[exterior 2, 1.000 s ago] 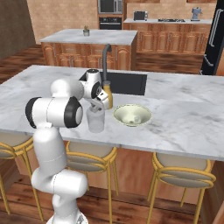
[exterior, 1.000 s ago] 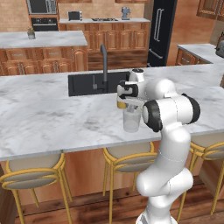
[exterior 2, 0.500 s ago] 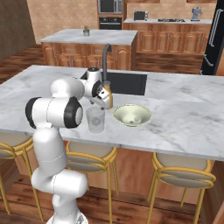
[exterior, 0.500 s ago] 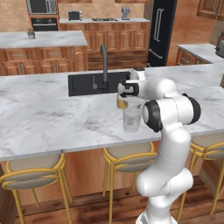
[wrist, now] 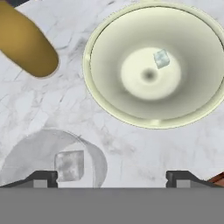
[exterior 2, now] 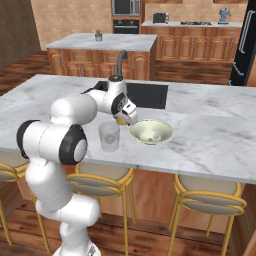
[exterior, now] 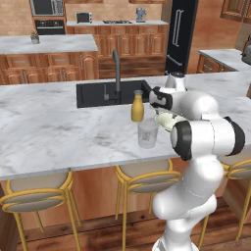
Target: There are two ice cubes in the ice bowl. Place both ice cubes in the glass cup.
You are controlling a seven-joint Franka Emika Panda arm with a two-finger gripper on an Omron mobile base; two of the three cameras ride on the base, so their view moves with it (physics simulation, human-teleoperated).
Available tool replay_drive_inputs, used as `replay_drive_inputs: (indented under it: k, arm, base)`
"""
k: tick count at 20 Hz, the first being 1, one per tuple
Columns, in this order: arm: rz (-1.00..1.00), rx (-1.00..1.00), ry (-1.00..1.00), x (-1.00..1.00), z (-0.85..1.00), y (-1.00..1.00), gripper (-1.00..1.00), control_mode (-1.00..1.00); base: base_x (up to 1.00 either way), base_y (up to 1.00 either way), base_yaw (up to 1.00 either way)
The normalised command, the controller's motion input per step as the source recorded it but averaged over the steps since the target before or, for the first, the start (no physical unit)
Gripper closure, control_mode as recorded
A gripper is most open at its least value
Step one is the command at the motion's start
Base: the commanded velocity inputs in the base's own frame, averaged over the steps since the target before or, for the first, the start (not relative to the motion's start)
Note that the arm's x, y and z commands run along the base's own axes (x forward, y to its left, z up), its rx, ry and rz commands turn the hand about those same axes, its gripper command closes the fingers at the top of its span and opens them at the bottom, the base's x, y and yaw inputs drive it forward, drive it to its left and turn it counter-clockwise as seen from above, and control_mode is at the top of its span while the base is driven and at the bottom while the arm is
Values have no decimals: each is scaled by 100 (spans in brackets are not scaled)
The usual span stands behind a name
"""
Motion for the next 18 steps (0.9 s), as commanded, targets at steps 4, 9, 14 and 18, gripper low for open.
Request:
replay_drive_inputs:
  k: [4,9,14,18]
  arm:
    - [0,-1,-5,-40,2,-93,-100,-100]
    - [0,0,0,3,7,-43,-100,-100]
    - [0,0,7,12,0,-47,-100,-100]
    - [0,-1,7,28,0,-50,-100,-100]
  base:
    - [0,0,0]
    - [0,0,0]
    - [0,0,0]
    - [0,0,0]
